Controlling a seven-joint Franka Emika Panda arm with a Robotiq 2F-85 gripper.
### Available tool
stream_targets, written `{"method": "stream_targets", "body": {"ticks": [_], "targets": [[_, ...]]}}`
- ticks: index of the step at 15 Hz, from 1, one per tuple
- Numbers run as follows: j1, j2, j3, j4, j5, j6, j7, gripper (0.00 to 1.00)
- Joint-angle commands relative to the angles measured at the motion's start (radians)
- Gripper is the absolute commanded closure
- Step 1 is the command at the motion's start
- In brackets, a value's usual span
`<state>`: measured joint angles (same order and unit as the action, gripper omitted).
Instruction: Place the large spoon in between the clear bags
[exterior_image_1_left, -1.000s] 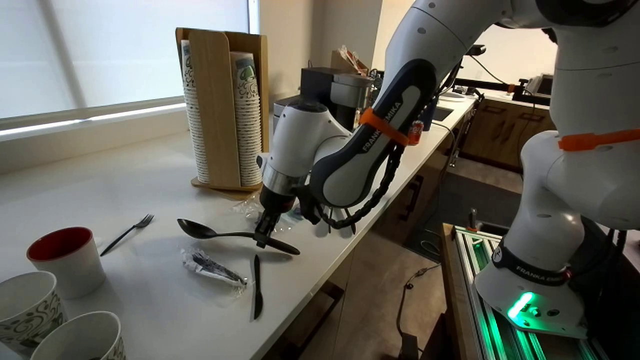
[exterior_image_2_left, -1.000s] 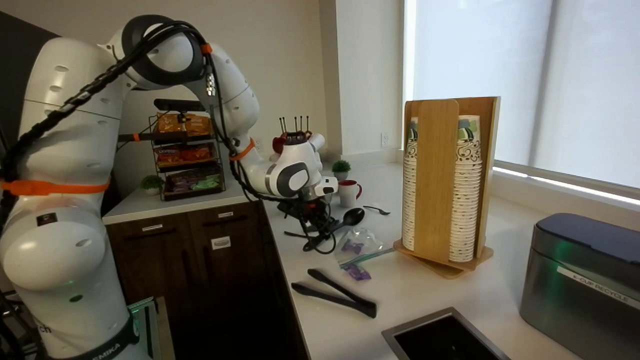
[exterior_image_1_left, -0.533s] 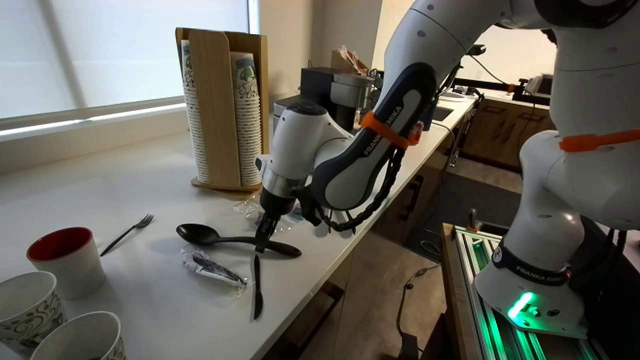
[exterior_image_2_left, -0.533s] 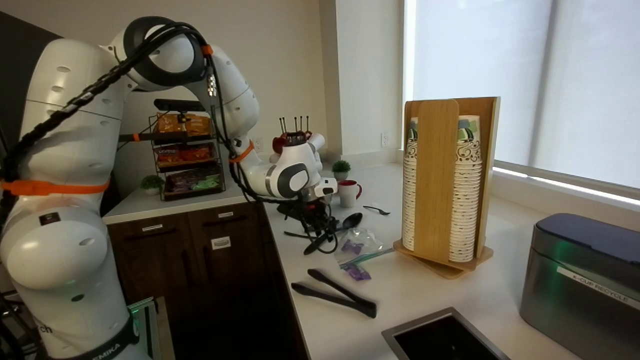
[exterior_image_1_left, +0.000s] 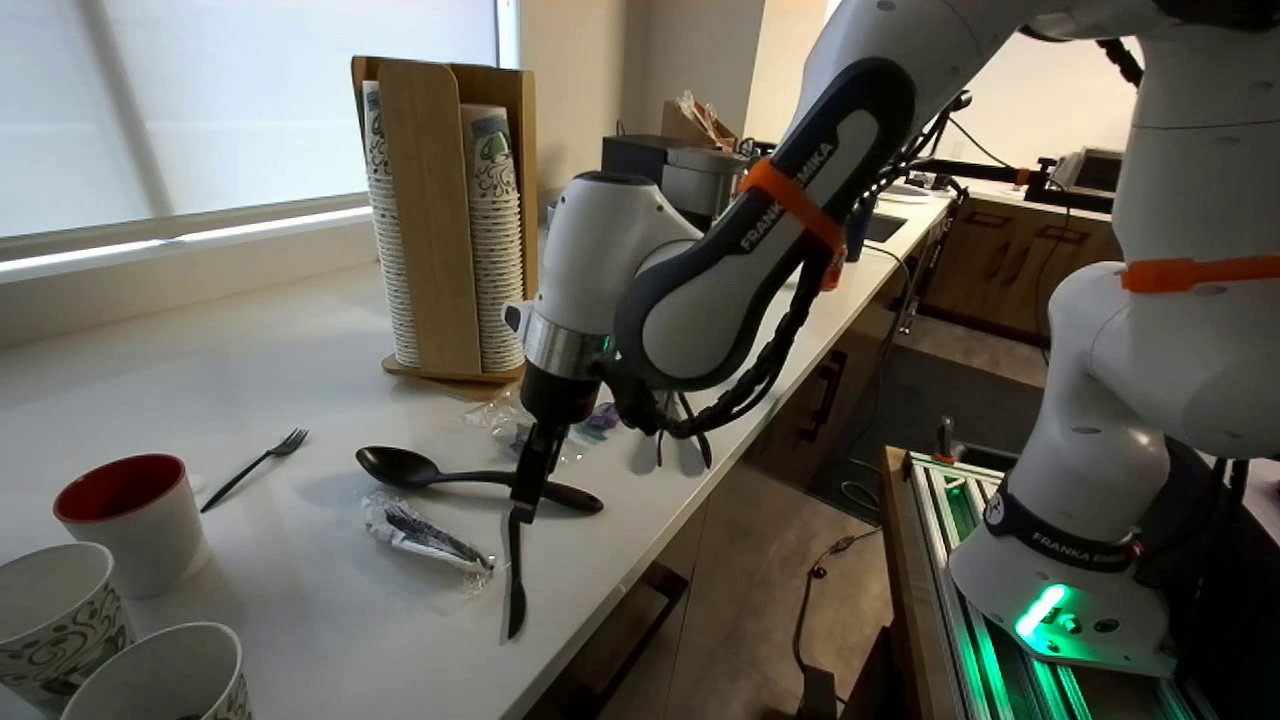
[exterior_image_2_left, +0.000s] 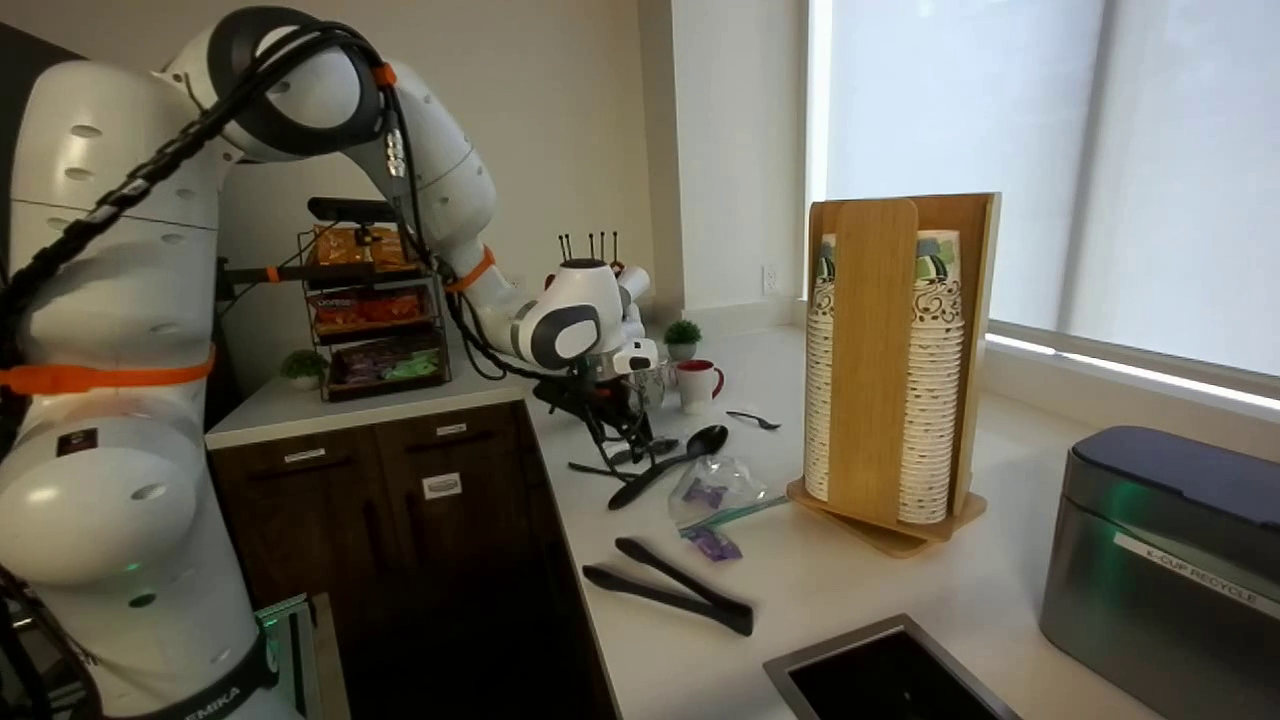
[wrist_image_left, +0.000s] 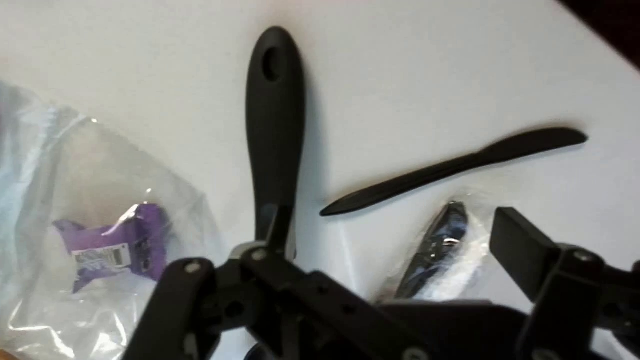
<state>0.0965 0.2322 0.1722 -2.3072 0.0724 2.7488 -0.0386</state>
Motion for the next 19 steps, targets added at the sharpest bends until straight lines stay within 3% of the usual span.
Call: {"method": "stream_targets", "body": {"ticks": [1, 5, 11, 13, 14, 19], "targets": [[-0.039, -0.142, 0.047, -0.06, 0.112, -0.142, -0.143, 0.0], [-0.025, -0.246, -0.024, -0.081, 0.05, -0.201, -0.079, 0.0], [-0.064, -0.338, -0.109, -0.074, -0.042, -0.322, 0.184, 0.0], [-0.072, -0.34, -0.138, -0.061, 0.07, -0.346, 0.155, 0.0], [-0.064, -0.318, -0.126, -0.051, 0.009, -0.317, 0.143, 0.0], [-0.073, -0.324, -0.143, -0.051, 0.051, -0.322, 0.144, 0.0]]}}
